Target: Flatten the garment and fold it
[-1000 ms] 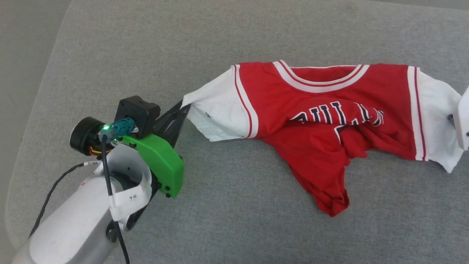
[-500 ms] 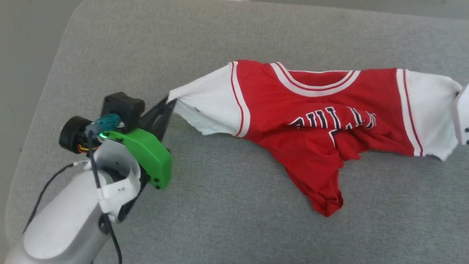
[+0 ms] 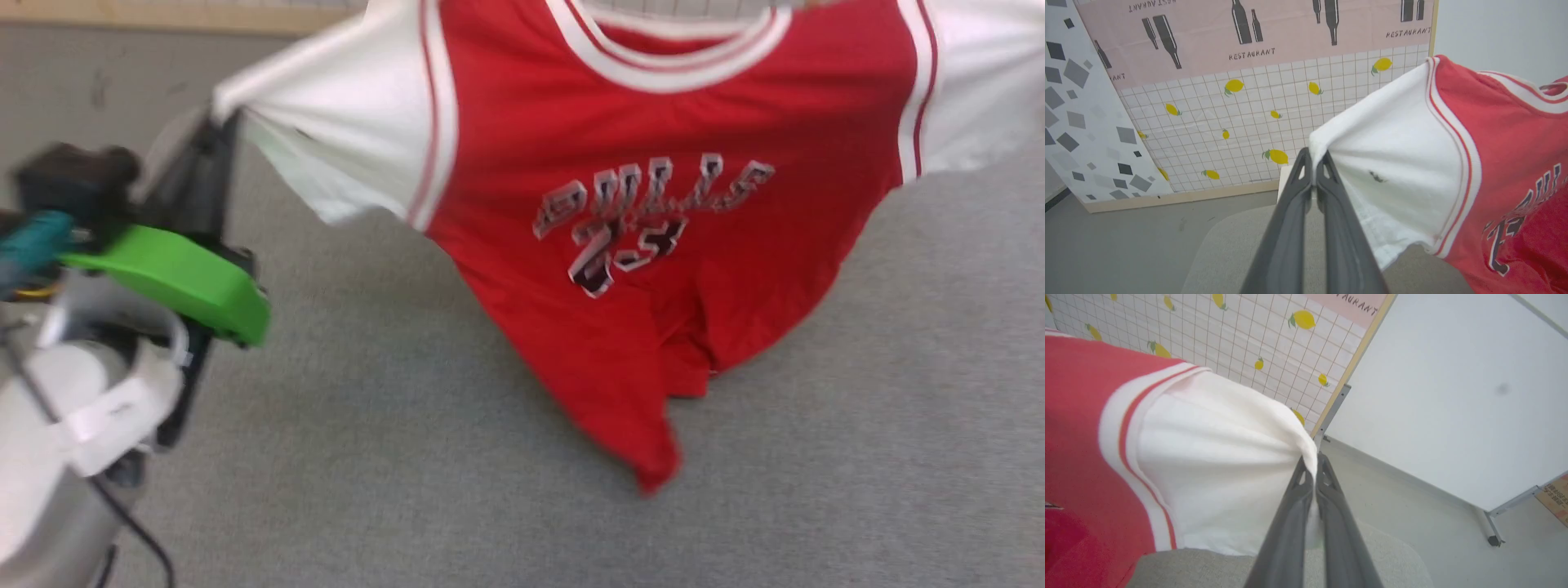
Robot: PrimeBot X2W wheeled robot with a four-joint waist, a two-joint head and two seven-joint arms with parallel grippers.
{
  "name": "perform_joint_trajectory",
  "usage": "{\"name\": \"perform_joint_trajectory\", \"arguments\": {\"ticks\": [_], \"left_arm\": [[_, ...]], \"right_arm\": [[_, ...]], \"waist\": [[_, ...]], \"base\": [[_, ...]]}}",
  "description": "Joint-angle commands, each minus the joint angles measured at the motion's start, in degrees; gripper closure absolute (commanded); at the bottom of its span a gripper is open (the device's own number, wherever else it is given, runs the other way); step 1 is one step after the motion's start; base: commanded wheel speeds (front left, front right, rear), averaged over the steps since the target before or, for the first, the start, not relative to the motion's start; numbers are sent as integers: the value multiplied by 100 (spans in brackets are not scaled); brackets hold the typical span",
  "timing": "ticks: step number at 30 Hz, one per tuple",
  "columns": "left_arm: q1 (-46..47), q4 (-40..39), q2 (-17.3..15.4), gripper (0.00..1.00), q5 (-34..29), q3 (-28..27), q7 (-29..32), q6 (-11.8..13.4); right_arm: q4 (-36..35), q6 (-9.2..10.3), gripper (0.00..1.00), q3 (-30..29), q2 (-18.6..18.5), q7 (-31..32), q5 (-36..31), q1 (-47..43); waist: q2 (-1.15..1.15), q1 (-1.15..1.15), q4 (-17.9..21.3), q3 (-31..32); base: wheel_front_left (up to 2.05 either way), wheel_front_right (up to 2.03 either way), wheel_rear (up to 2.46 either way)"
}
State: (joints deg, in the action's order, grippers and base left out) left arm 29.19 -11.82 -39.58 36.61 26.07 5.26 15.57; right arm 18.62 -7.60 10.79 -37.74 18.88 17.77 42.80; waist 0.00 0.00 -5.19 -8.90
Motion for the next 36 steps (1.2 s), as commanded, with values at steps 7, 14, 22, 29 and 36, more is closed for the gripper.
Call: {"name": "perform_joint_trajectory", "arguments": {"ticks": [7,14,22,29,36], "left_arm": [[102,-921,-513,100,-169,-814,-348,411],[407,-1387,-805,100,-217,-1281,-373,537],[1255,-877,-977,100,-42,-1283,-80,126],[2730,300,-849,100,-63,-909,169,-562],[4498,1699,-387,100,-416,-535,49,-1075]], "right_arm": [[-1310,11,100,-403,-68,-224,273,174],[-2157,11,100,-631,43,176,431,324],[-2165,11,100,-478,-37,322,320,1010],[-1248,11,100,152,-33,-130,298,2357],[60,11,100,530,210,-729,-47,3816]], "waist": [[0,0,438,571],[0,0,580,369],[0,0,751,-399],[0,0,884,-1352],[0,0,878,-2086]], "base": [[0,0,0],[0,0,0],[0,0,0],[0,0,0],[0,0,0]]}}
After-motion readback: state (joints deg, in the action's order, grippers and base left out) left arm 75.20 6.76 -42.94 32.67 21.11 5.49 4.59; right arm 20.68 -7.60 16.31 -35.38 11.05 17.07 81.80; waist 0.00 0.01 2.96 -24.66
